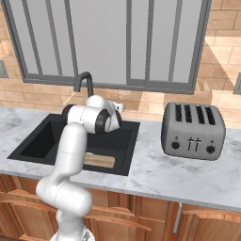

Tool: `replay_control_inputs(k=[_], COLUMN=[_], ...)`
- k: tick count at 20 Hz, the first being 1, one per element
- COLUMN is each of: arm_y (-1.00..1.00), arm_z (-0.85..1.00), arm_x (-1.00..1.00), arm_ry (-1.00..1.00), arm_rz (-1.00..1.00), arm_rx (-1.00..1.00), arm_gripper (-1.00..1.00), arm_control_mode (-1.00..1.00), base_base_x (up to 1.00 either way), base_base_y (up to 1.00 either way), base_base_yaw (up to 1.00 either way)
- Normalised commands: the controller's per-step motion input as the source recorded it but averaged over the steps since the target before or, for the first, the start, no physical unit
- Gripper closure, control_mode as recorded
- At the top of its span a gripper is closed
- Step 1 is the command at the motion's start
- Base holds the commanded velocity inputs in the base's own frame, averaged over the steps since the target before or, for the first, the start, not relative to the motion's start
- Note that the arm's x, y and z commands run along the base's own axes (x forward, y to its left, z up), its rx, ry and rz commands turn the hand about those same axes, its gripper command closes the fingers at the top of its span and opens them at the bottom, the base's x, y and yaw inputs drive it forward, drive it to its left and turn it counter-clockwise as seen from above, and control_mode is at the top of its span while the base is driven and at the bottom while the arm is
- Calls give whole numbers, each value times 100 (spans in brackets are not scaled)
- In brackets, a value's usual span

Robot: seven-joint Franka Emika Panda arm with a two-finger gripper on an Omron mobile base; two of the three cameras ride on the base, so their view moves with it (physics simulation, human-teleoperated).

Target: Turn on the sink faucet with hot water and rinse the cutting board for ten seconds, then turn off the faucet. Push the cutting board to reach the water if necessary.

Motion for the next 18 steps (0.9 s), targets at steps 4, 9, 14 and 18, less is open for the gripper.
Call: replay_control_inputs(k=[4, 9, 14, 18], arm_y=[-15, -11, -12, -21], arm_z=[0, 0, 0, 0], arm_x=[0, 0, 0, 0], arm_ry=[0, 0, 0, 0], arm_rz=[0, 0, 0, 0], arm_rx=[0, 0, 0, 0], arm_gripper=[-100, -100, -100, -100], arm_control_mode=[-100, -100, -100, -100], base_base_x=[0, 0, 0, 0], base_base_y=[0, 0, 0, 0], base_base_yaw=[0, 0, 0, 0])
